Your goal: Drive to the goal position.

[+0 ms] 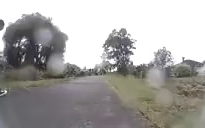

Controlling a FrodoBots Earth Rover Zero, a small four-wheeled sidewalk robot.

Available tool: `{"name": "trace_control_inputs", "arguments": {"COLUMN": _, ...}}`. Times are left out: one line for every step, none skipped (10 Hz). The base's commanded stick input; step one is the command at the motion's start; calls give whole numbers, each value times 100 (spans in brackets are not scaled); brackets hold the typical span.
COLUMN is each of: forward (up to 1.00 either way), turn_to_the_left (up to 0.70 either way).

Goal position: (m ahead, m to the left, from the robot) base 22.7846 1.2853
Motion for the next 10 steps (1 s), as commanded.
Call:
{"name": "trace_control_inputs", "arguments": {"forward": 85, "turn_to_the_left": 0}}
{"name": "trace_control_inputs", "arguments": {"forward": 85, "turn_to_the_left": 0}}
{"name": "trace_control_inputs", "arguments": {"forward": 85, "turn_to_the_left": 0}}
{"name": "trace_control_inputs", "arguments": {"forward": 85, "turn_to_the_left": 0}}
{"name": "trace_control_inputs", "arguments": {"forward": 85, "turn_to_the_left": 0}}
{"name": "trace_control_inputs", "arguments": {"forward": 85, "turn_to_the_left": 0}}
{"name": "trace_control_inputs", "arguments": {"forward": 85, "turn_to_the_left": 0}}
{"name": "trace_control_inputs", "arguments": {"forward": 85, "turn_to_the_left": 0}}
{"name": "trace_control_inputs", "arguments": {"forward": 85, "turn_to_the_left": 0}}
{"name": "trace_control_inputs", "arguments": {"forward": 85, "turn_to_the_left": 0}}
